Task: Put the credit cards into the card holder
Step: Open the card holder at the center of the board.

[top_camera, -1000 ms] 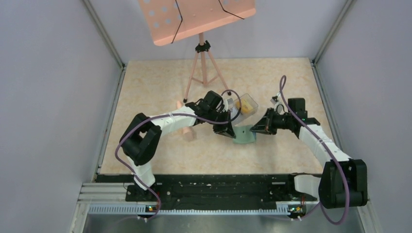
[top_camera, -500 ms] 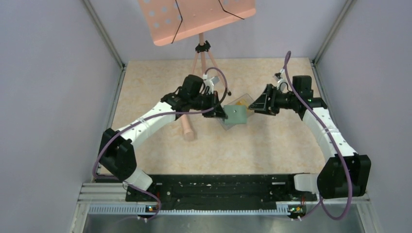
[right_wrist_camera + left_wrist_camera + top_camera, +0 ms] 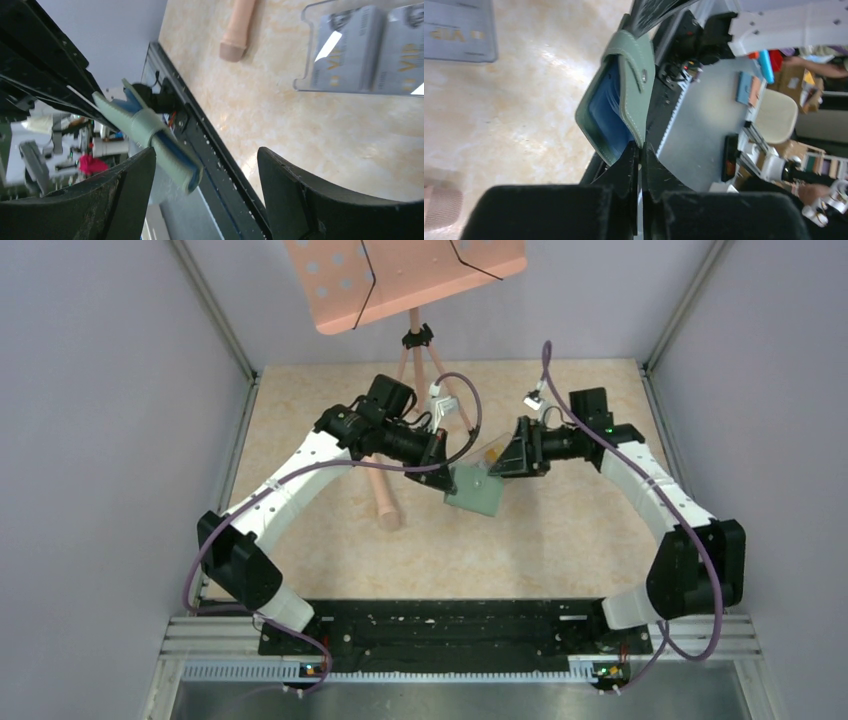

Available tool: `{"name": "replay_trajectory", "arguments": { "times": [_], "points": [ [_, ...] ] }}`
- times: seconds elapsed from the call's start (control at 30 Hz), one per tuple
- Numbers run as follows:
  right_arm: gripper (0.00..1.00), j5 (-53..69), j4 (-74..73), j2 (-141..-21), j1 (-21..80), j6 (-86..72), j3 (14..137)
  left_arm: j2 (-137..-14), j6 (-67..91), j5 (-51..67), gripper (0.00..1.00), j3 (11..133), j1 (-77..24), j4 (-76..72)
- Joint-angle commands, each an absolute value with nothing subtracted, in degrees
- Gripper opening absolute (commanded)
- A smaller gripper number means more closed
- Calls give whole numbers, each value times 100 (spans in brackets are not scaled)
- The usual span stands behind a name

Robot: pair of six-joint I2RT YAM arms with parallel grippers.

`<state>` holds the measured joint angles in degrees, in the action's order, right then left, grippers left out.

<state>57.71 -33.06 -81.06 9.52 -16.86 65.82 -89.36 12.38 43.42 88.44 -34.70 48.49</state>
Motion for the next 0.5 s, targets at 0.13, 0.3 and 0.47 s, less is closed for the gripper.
{"name": "replay_trajectory", "arguments": {
  "times": [0.13,0.3,0.47],
  "points": [
    [74,7001,-2729,-8664,2001,-1489,6960,-8911,841,5456,0,9199,-3526,5296],
    [67,7365,-2420,-8812,2220,-1749,7127,-8881,844,5191,0,9124,-3526,5305],
    [50,7708,-2251,-8811,2220,-1930,7112,-8879,811,4896,0,9179,-3520,5324]
  ]
}}
